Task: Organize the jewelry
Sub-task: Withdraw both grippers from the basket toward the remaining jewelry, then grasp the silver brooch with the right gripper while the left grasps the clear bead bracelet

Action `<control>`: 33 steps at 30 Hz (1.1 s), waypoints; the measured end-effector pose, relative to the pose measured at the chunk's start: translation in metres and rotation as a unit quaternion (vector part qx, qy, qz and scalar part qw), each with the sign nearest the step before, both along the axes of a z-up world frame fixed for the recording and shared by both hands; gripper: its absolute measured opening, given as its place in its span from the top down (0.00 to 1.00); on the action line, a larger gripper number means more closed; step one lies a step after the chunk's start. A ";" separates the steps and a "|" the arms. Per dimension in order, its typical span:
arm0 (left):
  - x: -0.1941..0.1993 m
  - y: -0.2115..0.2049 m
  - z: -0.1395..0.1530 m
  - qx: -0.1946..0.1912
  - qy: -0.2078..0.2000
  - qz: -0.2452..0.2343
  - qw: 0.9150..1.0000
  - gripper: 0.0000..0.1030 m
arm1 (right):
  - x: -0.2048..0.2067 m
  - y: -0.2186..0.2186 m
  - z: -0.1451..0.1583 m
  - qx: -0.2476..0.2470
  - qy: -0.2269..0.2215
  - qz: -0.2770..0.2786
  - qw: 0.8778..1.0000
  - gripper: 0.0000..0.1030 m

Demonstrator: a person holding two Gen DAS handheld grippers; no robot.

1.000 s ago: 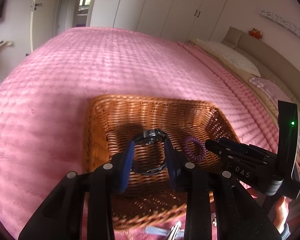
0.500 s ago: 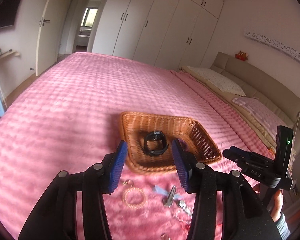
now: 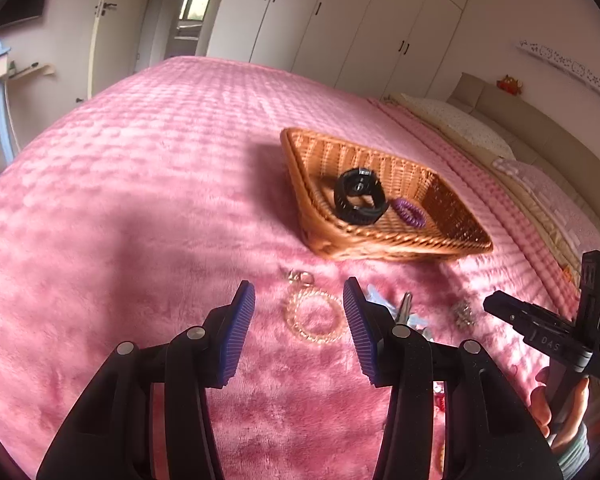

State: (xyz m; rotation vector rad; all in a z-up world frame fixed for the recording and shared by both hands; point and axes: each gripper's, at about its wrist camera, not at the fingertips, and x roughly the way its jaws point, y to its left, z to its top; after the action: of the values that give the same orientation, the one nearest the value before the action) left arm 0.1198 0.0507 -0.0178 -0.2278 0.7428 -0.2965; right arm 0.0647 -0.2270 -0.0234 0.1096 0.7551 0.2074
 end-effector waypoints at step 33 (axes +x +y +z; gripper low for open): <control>0.009 -0.041 -0.032 0.116 0.045 -0.009 0.992 0.93 | 0.006 0.022 -0.022 -0.042 0.011 0.004 0.999 0.86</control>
State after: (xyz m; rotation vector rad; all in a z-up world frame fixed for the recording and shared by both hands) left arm 0.1290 0.0102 -0.0500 -0.0147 0.8612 -0.2167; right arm 0.0710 -0.2053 -0.0457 0.0290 0.7844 0.1810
